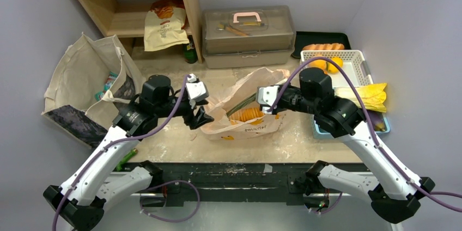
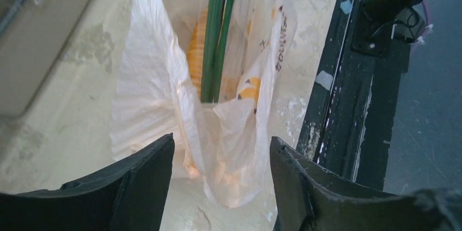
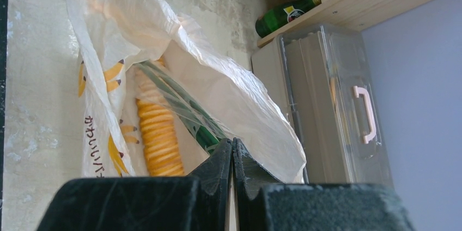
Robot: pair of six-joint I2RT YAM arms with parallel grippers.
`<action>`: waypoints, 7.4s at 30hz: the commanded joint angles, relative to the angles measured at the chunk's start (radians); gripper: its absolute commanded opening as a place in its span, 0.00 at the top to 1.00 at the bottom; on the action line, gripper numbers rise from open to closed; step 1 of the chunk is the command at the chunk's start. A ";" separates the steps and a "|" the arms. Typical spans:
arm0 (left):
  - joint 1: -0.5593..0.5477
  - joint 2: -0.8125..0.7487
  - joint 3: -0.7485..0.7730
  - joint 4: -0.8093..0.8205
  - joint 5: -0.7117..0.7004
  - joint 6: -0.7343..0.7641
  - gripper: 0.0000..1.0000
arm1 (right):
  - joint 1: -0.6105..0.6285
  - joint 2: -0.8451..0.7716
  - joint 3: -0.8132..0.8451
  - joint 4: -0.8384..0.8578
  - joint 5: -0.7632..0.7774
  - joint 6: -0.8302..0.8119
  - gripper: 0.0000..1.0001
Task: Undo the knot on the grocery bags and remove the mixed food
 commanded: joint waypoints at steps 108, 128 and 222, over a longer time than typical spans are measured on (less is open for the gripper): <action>0.118 0.157 0.475 0.209 0.028 -0.504 0.00 | -0.137 0.358 0.611 0.572 0.067 0.754 1.00; 0.171 0.210 0.502 -0.004 -0.003 -0.436 0.00 | -0.666 0.511 0.572 0.369 0.113 0.078 1.00; 0.132 0.286 -0.024 0.160 0.069 -0.334 0.00 | -0.247 0.293 0.450 -0.286 -0.353 0.284 0.64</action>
